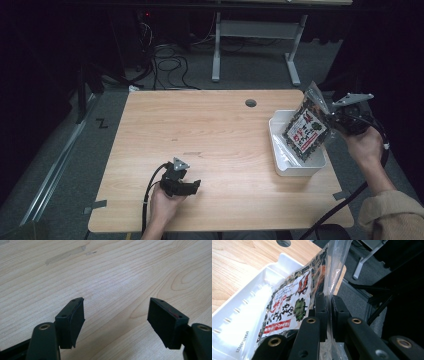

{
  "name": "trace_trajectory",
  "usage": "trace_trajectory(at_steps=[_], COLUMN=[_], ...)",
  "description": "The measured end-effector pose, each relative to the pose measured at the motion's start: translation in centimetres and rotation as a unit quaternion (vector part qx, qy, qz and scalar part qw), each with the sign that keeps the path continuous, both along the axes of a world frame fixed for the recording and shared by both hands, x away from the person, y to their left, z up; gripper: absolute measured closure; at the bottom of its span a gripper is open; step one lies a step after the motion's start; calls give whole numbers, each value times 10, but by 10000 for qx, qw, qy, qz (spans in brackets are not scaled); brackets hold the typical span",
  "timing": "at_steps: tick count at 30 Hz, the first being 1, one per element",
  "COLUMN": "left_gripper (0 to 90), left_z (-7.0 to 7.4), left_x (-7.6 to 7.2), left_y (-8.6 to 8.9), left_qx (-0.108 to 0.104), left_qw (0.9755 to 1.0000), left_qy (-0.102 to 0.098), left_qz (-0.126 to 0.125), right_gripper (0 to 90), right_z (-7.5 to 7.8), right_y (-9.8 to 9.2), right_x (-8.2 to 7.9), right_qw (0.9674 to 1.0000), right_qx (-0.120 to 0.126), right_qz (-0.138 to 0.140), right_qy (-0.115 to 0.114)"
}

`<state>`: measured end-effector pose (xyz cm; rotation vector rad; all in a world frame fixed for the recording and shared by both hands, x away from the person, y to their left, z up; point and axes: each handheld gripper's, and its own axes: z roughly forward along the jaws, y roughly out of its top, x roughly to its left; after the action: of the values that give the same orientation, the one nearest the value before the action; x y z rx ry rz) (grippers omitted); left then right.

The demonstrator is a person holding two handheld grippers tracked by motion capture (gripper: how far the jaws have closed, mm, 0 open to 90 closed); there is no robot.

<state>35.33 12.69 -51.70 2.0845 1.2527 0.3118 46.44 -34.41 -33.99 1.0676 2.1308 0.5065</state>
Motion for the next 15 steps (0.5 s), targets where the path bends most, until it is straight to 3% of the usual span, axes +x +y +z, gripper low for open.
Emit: trace_trajectory(at_steps=[6, 11, 15], left_gripper=[302, 301, 302], left_z=[0, -1, -1], left_x=[0, 0, 0], left_y=[0, -1, 0], left_qx=[-1, 6, 6], left_qw=[10000, 10000, 10000], left_qy=[6, 8, 20], left_qz=[3, -1, -4], right_gripper=[865, 869, 869], right_z=[-9, -9, -7], right_y=[-4, -1, 5], right_x=[2, 3, 3], right_qw=[9999, 9995, 9992], right_qx=[-60, -304, -347], right_qz=[-73, -11, 31], right_qy=[74, -76, -218])
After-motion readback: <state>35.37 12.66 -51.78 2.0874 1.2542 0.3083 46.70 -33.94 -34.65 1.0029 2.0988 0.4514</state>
